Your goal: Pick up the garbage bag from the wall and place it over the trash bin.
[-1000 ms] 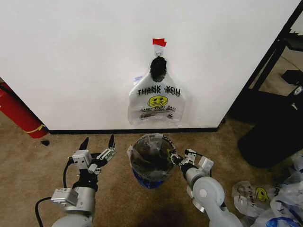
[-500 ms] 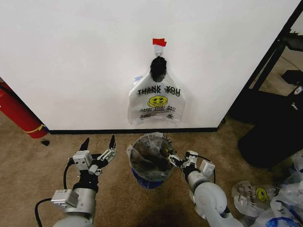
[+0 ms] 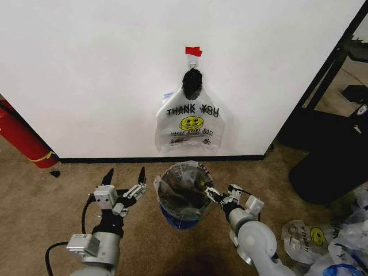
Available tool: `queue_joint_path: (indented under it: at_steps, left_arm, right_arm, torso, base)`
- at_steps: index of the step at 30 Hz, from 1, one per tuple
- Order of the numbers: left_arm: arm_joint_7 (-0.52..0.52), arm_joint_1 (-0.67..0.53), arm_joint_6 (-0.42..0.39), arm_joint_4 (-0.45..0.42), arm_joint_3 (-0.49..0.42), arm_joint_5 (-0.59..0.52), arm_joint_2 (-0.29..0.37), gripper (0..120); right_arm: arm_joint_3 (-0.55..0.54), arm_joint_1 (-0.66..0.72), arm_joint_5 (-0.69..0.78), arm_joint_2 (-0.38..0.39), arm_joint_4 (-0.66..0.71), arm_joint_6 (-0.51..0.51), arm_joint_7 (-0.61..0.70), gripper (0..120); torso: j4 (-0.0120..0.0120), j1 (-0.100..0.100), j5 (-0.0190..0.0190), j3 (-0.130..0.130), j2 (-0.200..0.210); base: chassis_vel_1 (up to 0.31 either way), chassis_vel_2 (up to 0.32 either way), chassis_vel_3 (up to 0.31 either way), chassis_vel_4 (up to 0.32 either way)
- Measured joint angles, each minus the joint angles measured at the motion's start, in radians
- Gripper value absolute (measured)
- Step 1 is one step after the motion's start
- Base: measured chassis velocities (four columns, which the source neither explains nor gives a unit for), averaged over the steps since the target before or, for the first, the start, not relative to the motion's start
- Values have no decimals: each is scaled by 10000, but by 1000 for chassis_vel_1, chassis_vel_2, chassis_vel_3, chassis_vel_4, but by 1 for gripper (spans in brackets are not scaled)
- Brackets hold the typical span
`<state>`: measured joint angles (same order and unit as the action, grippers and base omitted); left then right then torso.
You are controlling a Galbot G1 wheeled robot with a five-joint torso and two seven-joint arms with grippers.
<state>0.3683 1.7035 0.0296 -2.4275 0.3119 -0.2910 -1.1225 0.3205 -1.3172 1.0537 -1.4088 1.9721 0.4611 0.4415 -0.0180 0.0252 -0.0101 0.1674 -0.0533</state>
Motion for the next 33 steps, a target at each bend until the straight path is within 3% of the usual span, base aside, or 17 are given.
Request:
queue_joint_path:
  at_steps: [8,13,18,21,28,32,33]
  left_arm:
    - [-157,-132,9,95,-561,340,696,100]
    - [-248,-350,-184,288,-1052,209,1169,100]
    - [-426,-1281,-366,760,-2306,308,1783,100]
    - [-435,-1469,-372,823,-2380,324,1794,100]
    - [-292,-1230,-49,1098,-1672,321,724,100]
    - [-215,-1109,389,1404,-760,440,-291,100]
    - [-212,-1058,592,1505,-370,469,-573,100]
  right_arm:
    - [90,-200,-484,114,-174,-62,-1507,100]
    - [139,-197,-209,140,-209,-181,-1586,100]
    - [299,-186,436,146,-100,-193,-1480,100]
    - [315,-231,263,145,-50,-205,-1594,100]
    - [441,-930,-2239,208,964,-1327,-2725,100]
    - [1001,-1951,-5275,88,1943,-3393,-3372,100]
    - [1409,-2519,-6447,-31,2201,-4498,-3565,100]
  torso:
    - [-1,0,0,0,0]
    - [0,0,1,0,0]
    - [-2,0,0,0,0]
    - [-2,0,1,0,1]
    - [4,1,1,0,2]
    - [0,1,0,0,2]
    - [0,1,1,-1,2]
  base:
    - [0,0,0,0]
    - [0,0,0,0]
    - [0,0,0,0]
    - [0,0,0,0]
    - [0,0,0,0]
    - [0,0,0,0]
    - [0,0,0,0]
